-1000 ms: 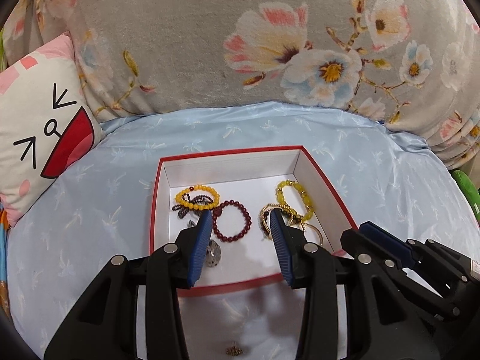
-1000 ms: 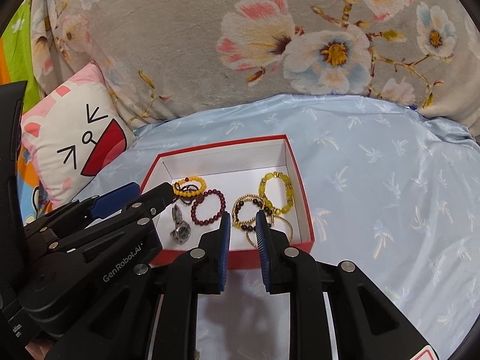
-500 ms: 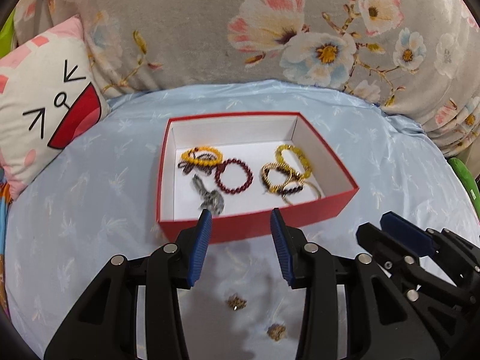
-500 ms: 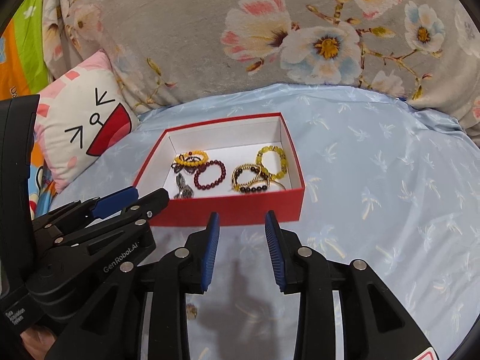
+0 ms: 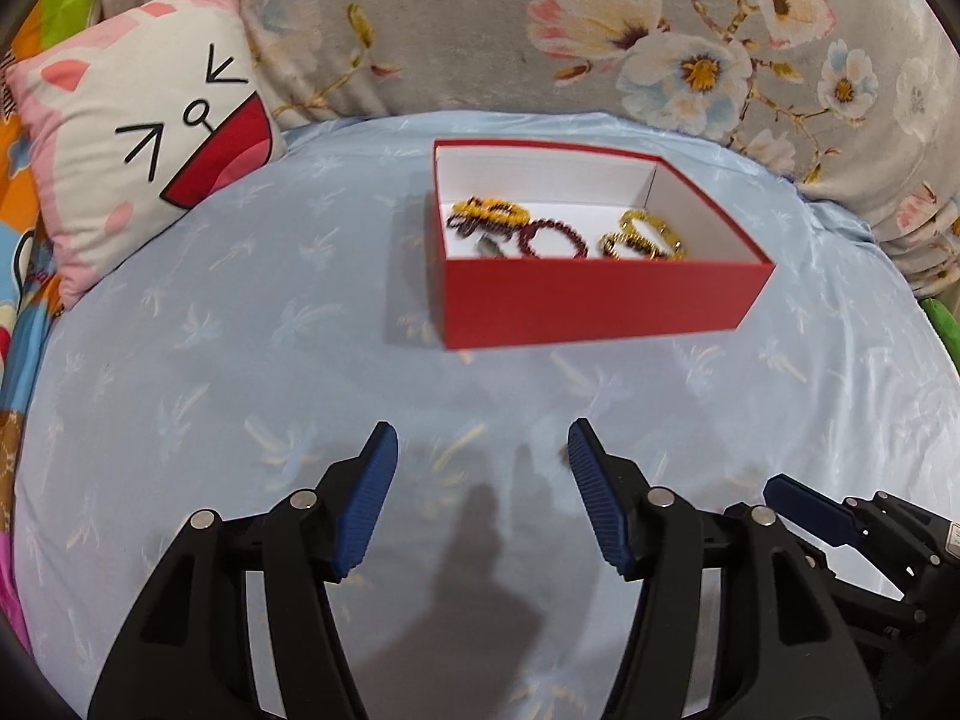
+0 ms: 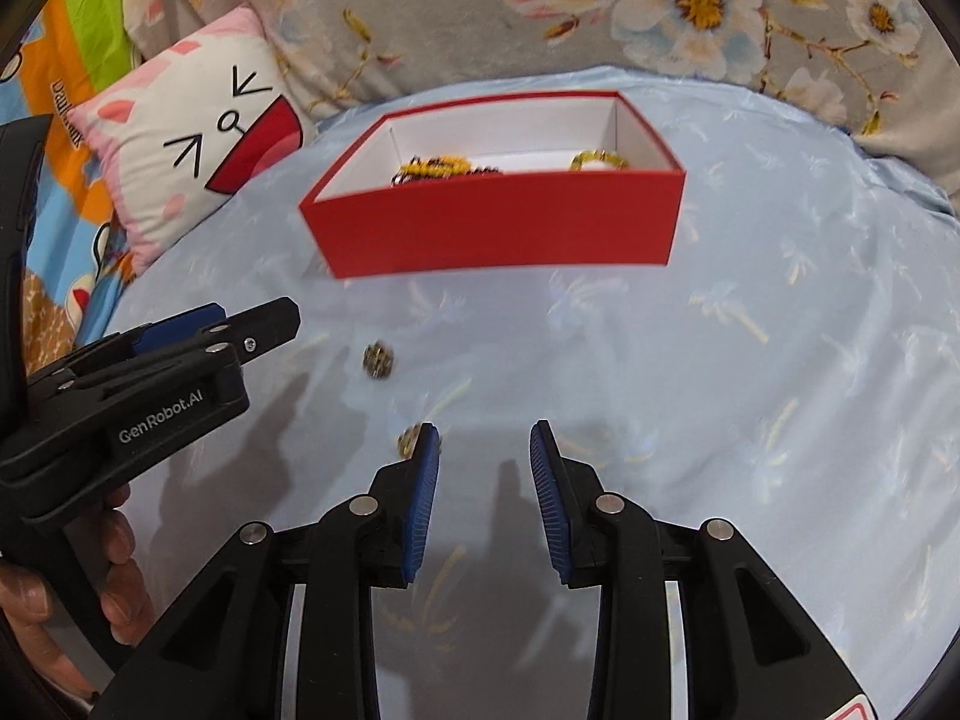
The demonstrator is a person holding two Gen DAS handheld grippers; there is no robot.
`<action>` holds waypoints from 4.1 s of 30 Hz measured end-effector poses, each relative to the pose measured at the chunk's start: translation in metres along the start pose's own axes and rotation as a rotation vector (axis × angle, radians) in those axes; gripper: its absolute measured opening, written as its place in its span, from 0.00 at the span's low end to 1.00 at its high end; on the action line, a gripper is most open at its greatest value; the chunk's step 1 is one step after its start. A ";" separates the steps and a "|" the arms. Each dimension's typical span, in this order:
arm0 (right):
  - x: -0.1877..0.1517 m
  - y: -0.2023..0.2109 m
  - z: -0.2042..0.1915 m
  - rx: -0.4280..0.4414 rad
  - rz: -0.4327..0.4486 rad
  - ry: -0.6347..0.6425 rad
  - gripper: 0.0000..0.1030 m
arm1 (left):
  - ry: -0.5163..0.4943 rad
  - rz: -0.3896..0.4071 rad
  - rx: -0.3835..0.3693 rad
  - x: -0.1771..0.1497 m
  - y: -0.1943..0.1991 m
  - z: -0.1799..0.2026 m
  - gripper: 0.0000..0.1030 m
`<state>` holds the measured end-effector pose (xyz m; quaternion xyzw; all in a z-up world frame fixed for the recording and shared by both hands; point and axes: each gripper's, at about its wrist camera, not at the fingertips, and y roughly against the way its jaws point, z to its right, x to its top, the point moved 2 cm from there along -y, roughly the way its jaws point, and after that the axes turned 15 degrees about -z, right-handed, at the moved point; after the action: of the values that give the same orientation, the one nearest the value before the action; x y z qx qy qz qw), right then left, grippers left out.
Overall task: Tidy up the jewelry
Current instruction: 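Move both grippers back to the two bronze charms on the cloth, then grasp the bronze flower charm with the right gripper, then grasp the dark filigree charm with the left gripper while the right gripper holds its charm, then carry both charms over the box and lower them inside with both grippers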
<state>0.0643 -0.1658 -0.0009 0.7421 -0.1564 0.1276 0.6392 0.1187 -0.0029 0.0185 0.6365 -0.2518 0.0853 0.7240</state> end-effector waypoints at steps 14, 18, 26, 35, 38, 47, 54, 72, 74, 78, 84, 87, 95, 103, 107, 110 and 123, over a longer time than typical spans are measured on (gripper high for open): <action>-0.006 -0.014 -0.017 0.041 -0.029 0.014 0.31 | 0.008 -0.043 -0.004 -0.028 -0.004 -0.009 0.55; -0.004 -0.019 -0.020 0.038 -0.037 0.022 0.31 | 0.015 -0.050 -0.005 -0.030 -0.005 -0.011 0.55; 0.002 -0.027 -0.023 0.020 -0.040 0.031 0.26 | 0.015 -0.062 -0.004 -0.030 -0.008 -0.011 0.55; 0.005 -0.029 -0.017 0.025 -0.037 0.015 0.16 | 0.020 -0.075 -0.014 -0.027 -0.012 -0.011 0.55; 0.005 -0.026 -0.009 0.028 -0.033 -0.008 0.16 | 0.014 -0.075 -0.022 -0.024 -0.013 -0.007 0.55; 0.003 -0.013 0.019 0.023 -0.013 -0.079 0.16 | -0.034 -0.069 -0.048 -0.008 -0.019 0.026 0.55; -0.001 -0.008 0.034 0.014 -0.008 -0.113 0.16 | -0.044 -0.083 -0.055 0.002 -0.033 0.044 0.55; -0.002 -0.012 0.047 0.029 -0.011 -0.143 0.16 | -0.019 -0.086 -0.052 0.004 -0.045 0.037 0.50; -0.002 -0.012 0.049 0.030 -0.013 -0.143 0.16 | -0.023 -0.084 -0.049 0.005 -0.045 0.039 0.45; -0.002 -0.013 0.051 0.030 -0.015 -0.148 0.16 | -0.027 -0.082 -0.053 0.006 -0.045 0.041 0.36; -0.002 -0.014 0.052 0.035 -0.015 -0.154 0.15 | -0.041 -0.083 -0.058 0.007 -0.046 0.042 0.25; -0.002 -0.014 0.052 0.035 -0.015 -0.154 0.15 | -0.045 -0.083 -0.059 0.007 -0.046 0.043 0.19; -0.002 -0.012 0.052 0.036 -0.011 -0.153 0.15 | -0.044 -0.081 -0.066 0.004 -0.044 0.046 0.17; -0.001 -0.002 0.054 0.036 0.015 -0.151 0.15 | -0.043 -0.071 -0.080 0.003 -0.031 0.045 0.17; 0.001 0.005 0.054 0.036 0.032 -0.149 0.15 | -0.052 -0.061 -0.086 0.005 -0.021 0.046 0.17; 0.005 0.010 0.052 0.039 0.042 -0.143 0.15 | -0.058 -0.047 -0.087 0.009 -0.011 0.048 0.17; 0.040 0.039 0.040 0.039 0.121 -0.096 0.15 | -0.060 0.014 -0.081 0.039 0.019 0.047 0.17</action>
<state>0.0854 -0.2129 0.0439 0.7487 -0.2291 0.1331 0.6076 0.1319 -0.0528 0.0566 0.6071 -0.2811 0.0611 0.7408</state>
